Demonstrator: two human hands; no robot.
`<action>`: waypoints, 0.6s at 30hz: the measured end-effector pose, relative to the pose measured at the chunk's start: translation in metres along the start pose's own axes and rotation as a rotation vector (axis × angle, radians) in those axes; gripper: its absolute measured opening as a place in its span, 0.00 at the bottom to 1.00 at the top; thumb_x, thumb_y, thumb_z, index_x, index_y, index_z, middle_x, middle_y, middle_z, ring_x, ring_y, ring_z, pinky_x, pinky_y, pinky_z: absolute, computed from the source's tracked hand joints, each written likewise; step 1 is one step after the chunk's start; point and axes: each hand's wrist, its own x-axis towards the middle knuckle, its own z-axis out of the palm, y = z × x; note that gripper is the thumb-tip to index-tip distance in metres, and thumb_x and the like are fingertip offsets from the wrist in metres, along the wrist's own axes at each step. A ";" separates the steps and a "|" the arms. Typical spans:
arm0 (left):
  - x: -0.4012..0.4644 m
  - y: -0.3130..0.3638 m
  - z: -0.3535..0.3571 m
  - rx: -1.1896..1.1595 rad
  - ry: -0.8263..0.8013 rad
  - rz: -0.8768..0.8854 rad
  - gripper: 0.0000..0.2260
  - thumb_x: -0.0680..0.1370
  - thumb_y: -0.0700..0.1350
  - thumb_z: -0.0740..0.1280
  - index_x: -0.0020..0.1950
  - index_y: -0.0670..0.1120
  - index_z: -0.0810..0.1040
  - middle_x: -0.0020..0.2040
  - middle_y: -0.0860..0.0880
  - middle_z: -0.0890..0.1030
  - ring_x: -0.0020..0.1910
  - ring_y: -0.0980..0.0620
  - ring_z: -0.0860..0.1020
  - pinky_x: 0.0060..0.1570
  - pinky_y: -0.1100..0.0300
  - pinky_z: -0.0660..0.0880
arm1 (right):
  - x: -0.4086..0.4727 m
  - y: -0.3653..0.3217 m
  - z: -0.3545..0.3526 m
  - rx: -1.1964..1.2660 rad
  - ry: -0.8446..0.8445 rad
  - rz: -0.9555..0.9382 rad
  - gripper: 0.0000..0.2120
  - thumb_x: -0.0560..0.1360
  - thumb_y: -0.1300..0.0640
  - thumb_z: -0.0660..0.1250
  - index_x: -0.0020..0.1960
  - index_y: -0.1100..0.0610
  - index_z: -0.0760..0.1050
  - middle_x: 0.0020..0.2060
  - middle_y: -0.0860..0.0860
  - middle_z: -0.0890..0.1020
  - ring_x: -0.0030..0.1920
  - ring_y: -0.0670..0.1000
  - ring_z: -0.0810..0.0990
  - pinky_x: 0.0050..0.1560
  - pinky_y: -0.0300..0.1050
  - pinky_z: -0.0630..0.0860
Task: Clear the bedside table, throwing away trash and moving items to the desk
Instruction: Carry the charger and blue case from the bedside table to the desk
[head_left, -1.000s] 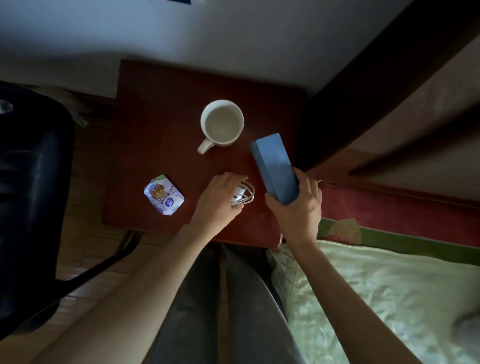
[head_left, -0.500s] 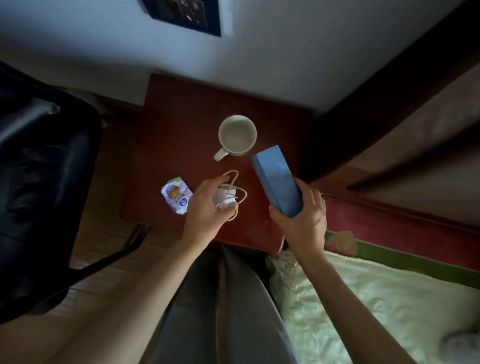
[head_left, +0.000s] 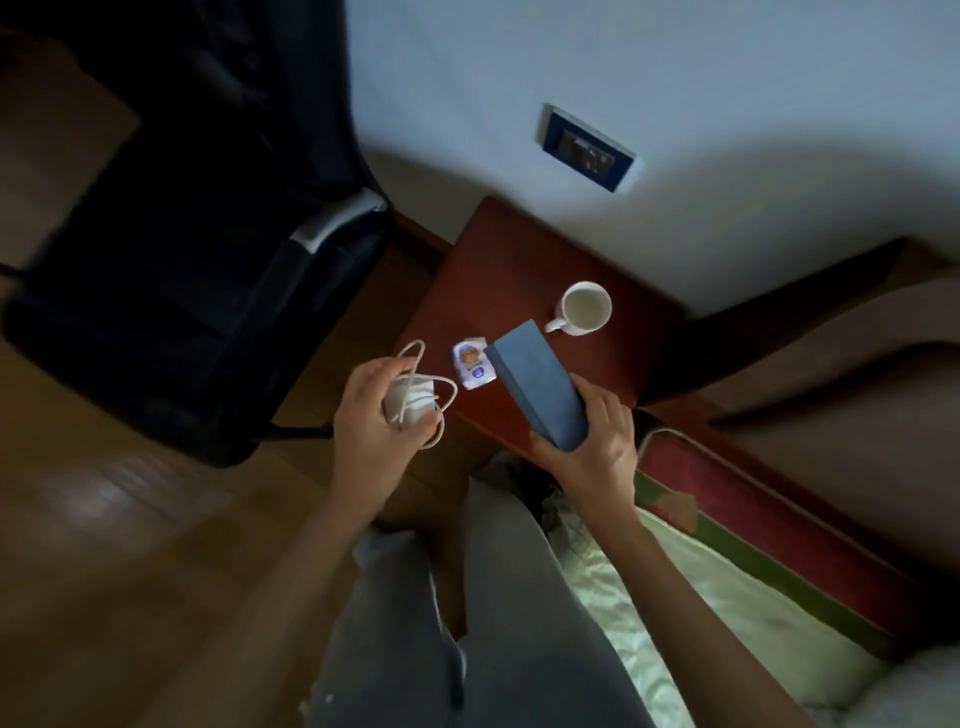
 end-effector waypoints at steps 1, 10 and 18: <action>-0.009 -0.003 -0.017 0.004 0.038 -0.026 0.26 0.65 0.40 0.78 0.62 0.48 0.76 0.59 0.49 0.74 0.53 0.58 0.74 0.46 0.78 0.70 | -0.005 -0.013 0.002 -0.003 -0.018 -0.031 0.35 0.60 0.52 0.78 0.65 0.56 0.72 0.57 0.50 0.77 0.55 0.52 0.73 0.49 0.40 0.67; -0.131 -0.066 -0.183 -0.065 0.365 -0.117 0.27 0.66 0.43 0.78 0.62 0.56 0.74 0.59 0.56 0.70 0.53 0.70 0.71 0.48 0.81 0.67 | -0.089 -0.149 0.043 -0.002 -0.203 -0.296 0.35 0.62 0.52 0.77 0.67 0.55 0.69 0.59 0.50 0.76 0.57 0.50 0.71 0.51 0.42 0.67; -0.268 -0.138 -0.305 -0.113 0.552 -0.194 0.28 0.67 0.43 0.77 0.63 0.57 0.71 0.58 0.54 0.71 0.53 0.69 0.72 0.47 0.80 0.69 | -0.189 -0.280 0.105 0.039 -0.354 -0.603 0.35 0.63 0.54 0.77 0.67 0.58 0.69 0.60 0.53 0.75 0.59 0.53 0.71 0.53 0.43 0.67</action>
